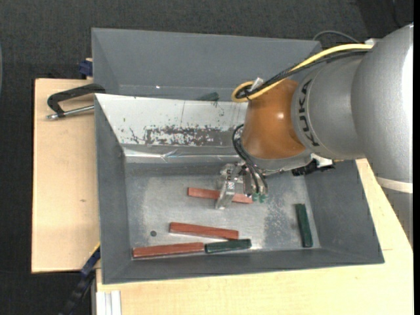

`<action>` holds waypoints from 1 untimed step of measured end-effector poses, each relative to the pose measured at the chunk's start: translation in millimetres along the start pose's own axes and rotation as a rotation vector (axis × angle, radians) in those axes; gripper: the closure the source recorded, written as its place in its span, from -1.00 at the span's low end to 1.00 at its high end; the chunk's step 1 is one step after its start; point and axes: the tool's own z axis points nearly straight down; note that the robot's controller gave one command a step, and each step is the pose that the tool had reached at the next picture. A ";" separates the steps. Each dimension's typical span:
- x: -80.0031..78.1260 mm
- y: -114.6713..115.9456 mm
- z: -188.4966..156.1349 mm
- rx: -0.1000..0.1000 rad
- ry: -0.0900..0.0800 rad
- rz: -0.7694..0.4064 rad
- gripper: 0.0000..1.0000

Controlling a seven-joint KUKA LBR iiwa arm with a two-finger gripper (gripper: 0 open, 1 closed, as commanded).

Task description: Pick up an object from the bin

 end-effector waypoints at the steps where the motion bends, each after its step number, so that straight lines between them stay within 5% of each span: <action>1: 13.9 -18.7 -155.0 -0.001 -0.004 -0.006 1.00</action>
Offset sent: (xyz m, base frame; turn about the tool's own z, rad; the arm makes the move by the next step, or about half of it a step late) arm 0.0000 0.0000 0.0000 0.0000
